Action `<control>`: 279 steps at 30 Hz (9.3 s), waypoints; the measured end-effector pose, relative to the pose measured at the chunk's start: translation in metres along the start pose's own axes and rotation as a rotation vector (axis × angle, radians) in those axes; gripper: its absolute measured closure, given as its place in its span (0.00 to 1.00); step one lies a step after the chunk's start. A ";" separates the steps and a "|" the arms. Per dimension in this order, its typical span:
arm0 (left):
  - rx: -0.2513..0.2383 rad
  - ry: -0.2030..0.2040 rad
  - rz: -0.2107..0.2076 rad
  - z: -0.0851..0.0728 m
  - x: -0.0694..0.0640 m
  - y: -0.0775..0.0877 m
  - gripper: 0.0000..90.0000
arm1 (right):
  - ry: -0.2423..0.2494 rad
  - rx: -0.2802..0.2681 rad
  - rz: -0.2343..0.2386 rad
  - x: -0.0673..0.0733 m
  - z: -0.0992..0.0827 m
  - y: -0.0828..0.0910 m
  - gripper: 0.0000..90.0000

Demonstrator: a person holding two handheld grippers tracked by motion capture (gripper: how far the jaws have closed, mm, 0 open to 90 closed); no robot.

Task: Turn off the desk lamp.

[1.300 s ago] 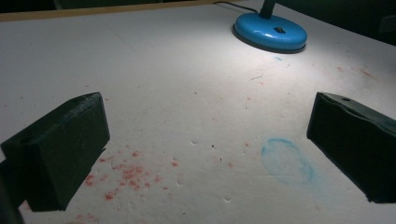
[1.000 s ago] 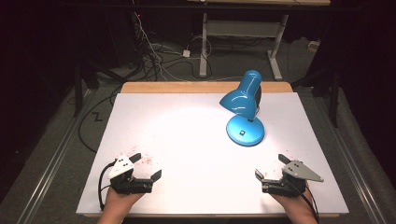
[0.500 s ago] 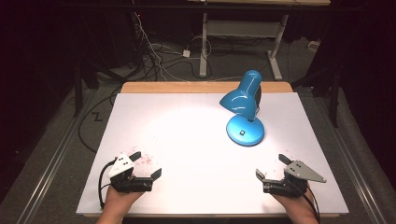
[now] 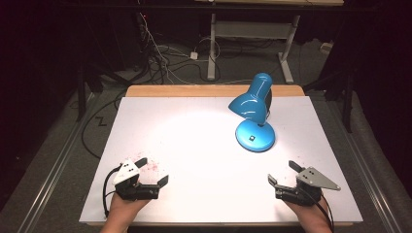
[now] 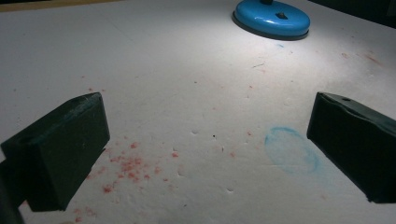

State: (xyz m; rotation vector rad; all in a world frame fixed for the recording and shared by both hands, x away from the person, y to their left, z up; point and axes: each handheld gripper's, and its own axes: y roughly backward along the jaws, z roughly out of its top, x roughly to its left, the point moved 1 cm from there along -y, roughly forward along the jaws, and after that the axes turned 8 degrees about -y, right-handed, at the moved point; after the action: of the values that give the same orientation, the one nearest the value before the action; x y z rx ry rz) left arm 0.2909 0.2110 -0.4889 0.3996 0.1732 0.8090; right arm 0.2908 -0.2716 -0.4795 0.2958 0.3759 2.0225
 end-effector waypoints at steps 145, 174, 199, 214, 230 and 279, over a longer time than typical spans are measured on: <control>0.002 -0.020 -0.062 0.004 0.001 -0.001 0.00 | -0.023 0.033 0.120 0.003 0.076 -0.090 1.00; -0.010 -0.010 -0.077 0.005 0.004 0.001 0.00 | -0.060 0.094 0.071 -0.015 0.076 -0.130 1.00; -0.009 -0.011 -0.080 0.005 0.004 0.001 0.00 | -0.104 0.160 0.056 -0.018 0.066 -0.143 1.00; -0.012 -0.006 -0.079 0.004 0.004 0.001 0.00 | -0.107 0.175 0.059 -0.021 0.060 -0.142 1.00; -0.012 -0.005 -0.078 0.004 0.005 0.002 0.00 | -0.104 0.163 0.062 -0.023 0.059 -0.143 1.00; 0.024 0.012 -0.102 -0.003 0.013 -0.005 0.00 | -0.094 0.133 0.117 0.002 0.032 -0.075 1.00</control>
State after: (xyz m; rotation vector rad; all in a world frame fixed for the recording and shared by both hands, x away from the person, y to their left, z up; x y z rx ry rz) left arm 0.3023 0.2182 -0.4942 0.4054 0.2125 0.7098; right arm 0.3623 -0.2323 -0.4784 0.5046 0.4437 2.0930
